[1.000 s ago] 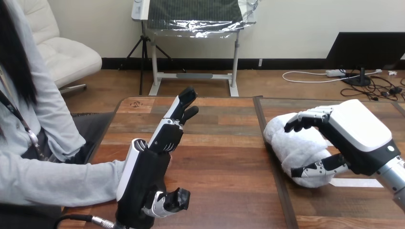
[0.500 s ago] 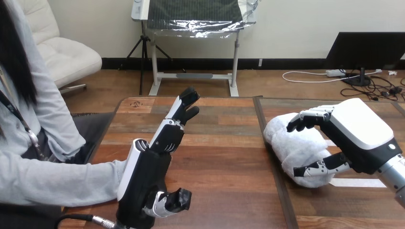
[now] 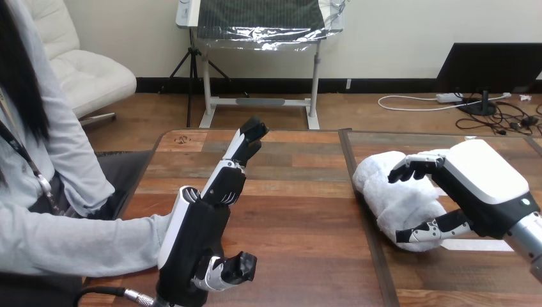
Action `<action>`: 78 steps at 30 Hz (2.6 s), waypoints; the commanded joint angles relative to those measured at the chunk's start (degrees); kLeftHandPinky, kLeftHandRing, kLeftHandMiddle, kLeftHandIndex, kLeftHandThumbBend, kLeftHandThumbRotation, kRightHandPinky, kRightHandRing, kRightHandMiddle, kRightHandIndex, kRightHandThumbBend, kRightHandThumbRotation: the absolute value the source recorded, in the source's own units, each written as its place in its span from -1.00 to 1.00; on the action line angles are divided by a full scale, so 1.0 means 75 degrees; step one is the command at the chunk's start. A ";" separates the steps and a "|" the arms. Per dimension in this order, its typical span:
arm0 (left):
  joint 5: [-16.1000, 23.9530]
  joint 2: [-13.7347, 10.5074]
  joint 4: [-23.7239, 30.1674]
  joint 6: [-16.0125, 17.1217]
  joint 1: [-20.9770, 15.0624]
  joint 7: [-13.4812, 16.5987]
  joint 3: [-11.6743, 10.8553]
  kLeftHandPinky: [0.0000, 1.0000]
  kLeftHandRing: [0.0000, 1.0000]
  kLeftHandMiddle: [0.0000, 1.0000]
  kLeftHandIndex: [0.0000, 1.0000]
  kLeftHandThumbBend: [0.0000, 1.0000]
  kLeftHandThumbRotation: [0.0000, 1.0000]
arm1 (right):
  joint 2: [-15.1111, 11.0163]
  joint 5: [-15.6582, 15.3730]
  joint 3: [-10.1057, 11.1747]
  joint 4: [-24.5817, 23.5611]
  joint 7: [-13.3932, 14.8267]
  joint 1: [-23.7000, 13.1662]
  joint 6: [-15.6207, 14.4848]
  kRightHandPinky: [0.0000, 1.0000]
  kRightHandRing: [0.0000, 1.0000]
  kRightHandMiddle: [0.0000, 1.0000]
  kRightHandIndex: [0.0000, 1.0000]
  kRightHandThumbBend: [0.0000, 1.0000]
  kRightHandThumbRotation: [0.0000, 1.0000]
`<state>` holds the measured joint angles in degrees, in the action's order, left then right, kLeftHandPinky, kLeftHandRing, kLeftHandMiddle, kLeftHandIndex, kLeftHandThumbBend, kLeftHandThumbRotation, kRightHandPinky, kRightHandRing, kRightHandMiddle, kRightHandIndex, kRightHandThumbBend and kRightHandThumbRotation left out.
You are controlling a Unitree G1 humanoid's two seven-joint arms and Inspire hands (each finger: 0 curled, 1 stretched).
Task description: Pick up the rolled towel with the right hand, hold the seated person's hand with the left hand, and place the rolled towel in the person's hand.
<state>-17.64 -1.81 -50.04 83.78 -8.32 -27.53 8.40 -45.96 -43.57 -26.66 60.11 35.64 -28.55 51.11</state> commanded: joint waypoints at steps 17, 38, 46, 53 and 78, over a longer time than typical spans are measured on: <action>0.0048 0.0016 0.0047 0.0103 -0.0357 0.0056 -0.0119 0.90 0.95 0.96 0.83 0.81 0.68 | 0.0725 0.2573 0.1983 -0.2825 -0.1625 0.1094 -0.1874 0.25 0.46 0.50 0.60 1.00 -0.22; -0.0022 -0.0035 0.0139 -0.0310 -0.0354 -0.0124 -0.0011 0.91 0.97 0.96 0.83 0.98 0.67 | 0.1531 0.3923 0.3015 -0.5084 -0.3242 0.1486 -0.4699 0.52 0.68 0.76 0.82 0.91 -0.32; 0.0089 0.0002 0.0123 -0.0287 -0.0373 -0.0098 -0.0090 0.92 0.95 0.94 0.82 0.99 0.69 | 0.1711 0.4043 0.3223 -0.5518 -0.3759 0.1396 -0.5788 0.58 0.75 0.83 0.90 0.89 -0.19; 0.0019 0.0017 0.0140 -0.0354 -0.0388 -0.0141 -0.0056 0.91 0.95 0.95 0.83 1.00 0.68 | 0.1816 0.3971 0.3252 -0.5603 -0.4157 0.1103 -0.6722 0.58 0.76 0.85 0.94 0.93 -0.05; 0.0045 0.0067 0.0128 -0.0408 -0.0401 -0.0207 -0.0066 0.82 0.95 0.96 0.83 1.00 0.69 | 0.1984 0.3264 0.2542 -0.3204 -0.5020 -0.0927 -0.8292 -0.73 -0.68 -0.52 0.92 1.00 0.42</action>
<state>-17.27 -1.43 -50.02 80.70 -8.28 -28.78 8.18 -32.64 -16.65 -5.80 29.83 -0.96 -23.19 -10.27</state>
